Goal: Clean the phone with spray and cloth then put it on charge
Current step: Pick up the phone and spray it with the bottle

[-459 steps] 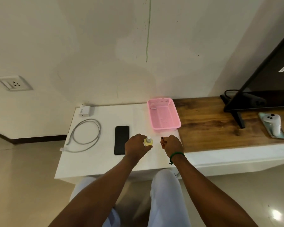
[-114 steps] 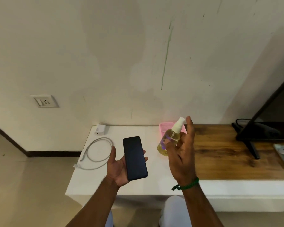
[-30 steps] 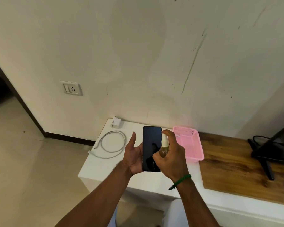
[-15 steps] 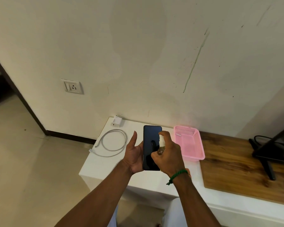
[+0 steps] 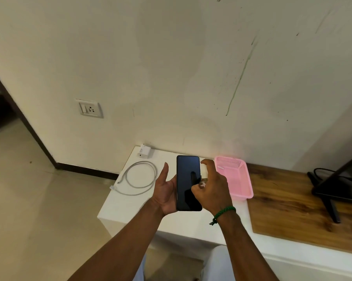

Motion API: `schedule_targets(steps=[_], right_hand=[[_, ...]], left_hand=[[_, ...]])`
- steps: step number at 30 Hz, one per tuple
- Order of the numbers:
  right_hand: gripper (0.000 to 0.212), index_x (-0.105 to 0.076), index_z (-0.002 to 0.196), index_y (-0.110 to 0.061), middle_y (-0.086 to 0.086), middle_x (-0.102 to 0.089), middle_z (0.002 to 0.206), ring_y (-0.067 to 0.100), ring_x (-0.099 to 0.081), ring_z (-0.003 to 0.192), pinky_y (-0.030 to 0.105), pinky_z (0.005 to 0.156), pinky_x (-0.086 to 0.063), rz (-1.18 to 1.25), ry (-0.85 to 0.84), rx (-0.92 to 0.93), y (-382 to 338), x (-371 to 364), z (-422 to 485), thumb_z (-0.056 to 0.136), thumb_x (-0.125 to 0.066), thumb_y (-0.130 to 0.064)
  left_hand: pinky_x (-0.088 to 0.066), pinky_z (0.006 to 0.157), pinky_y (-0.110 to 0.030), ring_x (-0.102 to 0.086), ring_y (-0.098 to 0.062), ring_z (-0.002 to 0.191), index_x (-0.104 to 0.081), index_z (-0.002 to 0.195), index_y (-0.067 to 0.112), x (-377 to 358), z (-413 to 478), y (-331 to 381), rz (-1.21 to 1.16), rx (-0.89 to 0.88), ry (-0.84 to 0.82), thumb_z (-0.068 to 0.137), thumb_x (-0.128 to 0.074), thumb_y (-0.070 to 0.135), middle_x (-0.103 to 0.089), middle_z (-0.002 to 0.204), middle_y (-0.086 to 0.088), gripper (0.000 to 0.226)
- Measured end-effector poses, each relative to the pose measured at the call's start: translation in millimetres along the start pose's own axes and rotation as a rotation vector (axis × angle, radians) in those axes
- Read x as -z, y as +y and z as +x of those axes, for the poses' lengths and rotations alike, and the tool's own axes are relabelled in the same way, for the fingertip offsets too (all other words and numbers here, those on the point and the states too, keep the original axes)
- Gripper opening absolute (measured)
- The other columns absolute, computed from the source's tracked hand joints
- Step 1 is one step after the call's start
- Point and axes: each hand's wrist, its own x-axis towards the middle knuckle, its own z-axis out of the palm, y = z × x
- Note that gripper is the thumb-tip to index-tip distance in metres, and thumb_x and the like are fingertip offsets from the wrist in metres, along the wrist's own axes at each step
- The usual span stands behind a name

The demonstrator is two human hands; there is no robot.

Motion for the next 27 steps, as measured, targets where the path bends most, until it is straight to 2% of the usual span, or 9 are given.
schedule_targets(steps=[3,8,11,17,22,27], right_hand=[[0.062,-0.04,0.123,-0.02,-0.002,-0.055,0.077,0.019,-0.056,0.068,0.024,0.065,-0.05,0.002,0.018,-0.006,2,3,3,0.07,-0.07,-0.012],[0.059,-0.041,0.123,-0.019,-0.002,-0.051,0.066,0.012,-0.05,0.057,0.014,0.058,-0.037,-0.012,0.033,0.003,2,13,10,0.072,-0.069,-0.011],[0.058,-0.042,0.122,-0.019,-0.002,-0.051,0.062,0.01,-0.05,0.054,0.011,0.056,-0.036,-0.034,0.04,-0.002,3,14,12,0.072,-0.07,-0.011],[0.059,-0.041,0.124,-0.019,0.001,-0.055,0.063,0.016,-0.055,0.057,0.021,0.062,-0.046,-0.043,0.007,-0.027,6,11,12,0.073,-0.07,-0.011],[0.058,-0.041,0.122,-0.018,-0.002,-0.051,0.062,0.016,-0.055,0.057,0.023,0.062,-0.048,-0.049,-0.001,-0.035,7,11,12,0.072,-0.07,-0.01],[0.057,-0.041,0.121,-0.018,-0.004,-0.049,0.059,0.016,-0.055,0.056,0.025,0.062,-0.05,-0.058,-0.01,-0.053,8,9,12,0.072,-0.069,-0.01]], left_hand=[[-0.029,0.109,-0.054,-0.056,-0.036,0.114,-0.045,0.142,0.02,-2,-1,0,0.003,-0.016,0.004,0.073,-0.044,0.08,-0.057,0.13,-0.015,0.092],[-0.028,0.11,-0.054,-0.055,-0.035,0.114,-0.046,0.142,0.02,-1,-2,-1,0.01,-0.022,0.052,0.072,-0.046,0.08,-0.056,0.131,-0.015,0.092],[-0.027,0.11,-0.055,-0.055,-0.035,0.113,-0.053,0.137,0.02,-2,-2,0,-0.019,-0.019,0.064,0.072,-0.045,0.08,-0.058,0.128,-0.014,0.088],[-0.024,0.112,-0.055,-0.051,-0.036,0.118,-0.058,0.131,0.019,-3,-2,0,-0.039,-0.027,0.053,0.073,-0.042,0.08,-0.057,0.13,-0.017,0.086],[-0.031,0.108,-0.052,-0.057,-0.034,0.112,-0.066,0.122,0.019,-4,-4,0,-0.015,-0.038,0.068,0.074,-0.036,0.079,-0.062,0.123,-0.016,0.083],[-0.027,0.11,-0.052,-0.054,-0.034,0.115,-0.061,0.128,0.018,-5,-5,1,-0.011,-0.044,0.052,0.073,-0.039,0.08,-0.059,0.128,-0.017,0.086]])
